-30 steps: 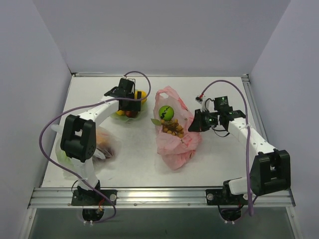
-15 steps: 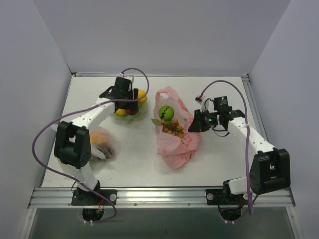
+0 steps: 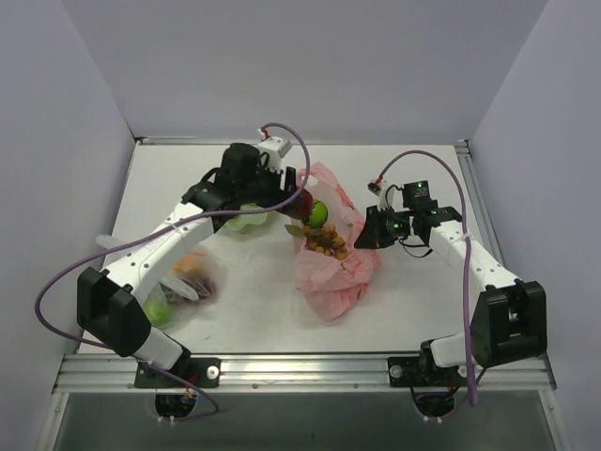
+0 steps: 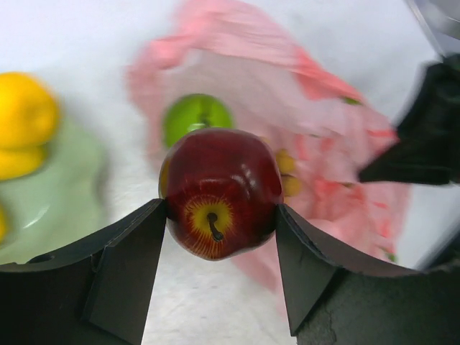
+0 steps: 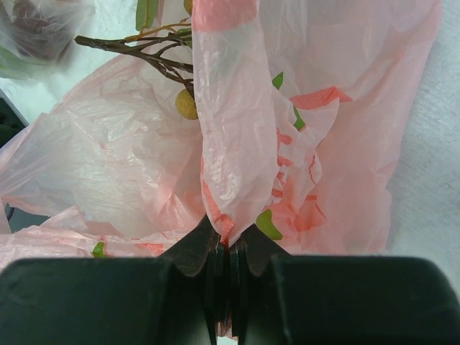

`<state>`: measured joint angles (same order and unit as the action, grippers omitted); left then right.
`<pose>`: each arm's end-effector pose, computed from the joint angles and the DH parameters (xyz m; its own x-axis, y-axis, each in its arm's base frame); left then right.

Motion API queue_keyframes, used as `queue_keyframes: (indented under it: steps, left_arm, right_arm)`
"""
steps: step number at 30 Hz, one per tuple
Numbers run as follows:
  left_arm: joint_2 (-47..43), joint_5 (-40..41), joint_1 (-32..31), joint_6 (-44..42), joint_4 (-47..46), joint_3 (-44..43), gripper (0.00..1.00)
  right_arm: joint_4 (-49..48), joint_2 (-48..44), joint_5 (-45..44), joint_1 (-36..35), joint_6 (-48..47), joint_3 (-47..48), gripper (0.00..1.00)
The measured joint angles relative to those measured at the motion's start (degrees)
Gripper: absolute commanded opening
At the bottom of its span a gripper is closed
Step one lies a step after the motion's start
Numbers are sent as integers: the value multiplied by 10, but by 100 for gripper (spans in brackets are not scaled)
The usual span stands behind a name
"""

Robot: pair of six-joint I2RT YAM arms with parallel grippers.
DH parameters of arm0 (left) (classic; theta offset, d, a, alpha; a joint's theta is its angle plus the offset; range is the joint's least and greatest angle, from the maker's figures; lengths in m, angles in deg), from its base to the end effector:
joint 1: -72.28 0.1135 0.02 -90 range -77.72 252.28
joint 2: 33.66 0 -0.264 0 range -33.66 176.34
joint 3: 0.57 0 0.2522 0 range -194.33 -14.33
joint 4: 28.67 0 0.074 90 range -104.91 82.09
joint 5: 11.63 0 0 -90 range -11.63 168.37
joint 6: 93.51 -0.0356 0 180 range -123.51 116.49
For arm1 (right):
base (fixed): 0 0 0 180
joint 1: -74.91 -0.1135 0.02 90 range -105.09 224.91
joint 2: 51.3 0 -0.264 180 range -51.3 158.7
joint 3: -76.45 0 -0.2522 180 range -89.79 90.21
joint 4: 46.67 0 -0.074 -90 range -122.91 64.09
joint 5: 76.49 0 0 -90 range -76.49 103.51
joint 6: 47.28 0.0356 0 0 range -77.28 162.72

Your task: Place the fake fruits into the plastic bag and tie a complex knot

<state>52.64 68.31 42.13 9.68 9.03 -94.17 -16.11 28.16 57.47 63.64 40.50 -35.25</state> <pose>0.2971 -0.1798 0.3538 -0.5686 0.0704 -0.8196 0.5085 0.8133 -0.2829 0.2830 0.0816 0.2579 -0.6270 -0.1534 -0.7637 -0.6736 0.5992 0.4327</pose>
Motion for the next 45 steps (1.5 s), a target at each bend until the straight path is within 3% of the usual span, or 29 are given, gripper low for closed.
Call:
queue_keyframes:
  steps: [5,9,10,11,16,21,27,29,41,45]
  left_arm:
    - [23,-62,-101,16,-24,0,62]
    - [60,-99,-149,21,-30,2,81]
    - [68,-102,-158,21,-28,4,94]
    - [75,-103,-166,18,-25,6,97]
    - [84,-97,-187,11,-4,20,98]
    - [50,-97,-139,-2,-2,18,98]
    - [2,-58,29,-7,-22,-21,97]
    - [10,-31,59,-8,-29,-40,97]
    - [217,154,66,32,-26,-156,97]
    - [265,172,67,53,-21,-176,97]
  right_arm:
    - [1,0,0,3,0,0,0]
    - [2,0,-1,16,-3,1,0]
    - [2,0,-1,19,-5,1,0]
    - [3,0,-2,21,-7,1,0]
    - [6,0,-1,25,-12,1,0]
    - [6,0,0,26,-16,1,0]
    - [7,0,0,26,-23,1,0]
    - [7,0,-1,26,-25,1,0]
    - [19,-1,-5,26,-38,1,0]
    - [20,-1,-5,26,-39,1,0]
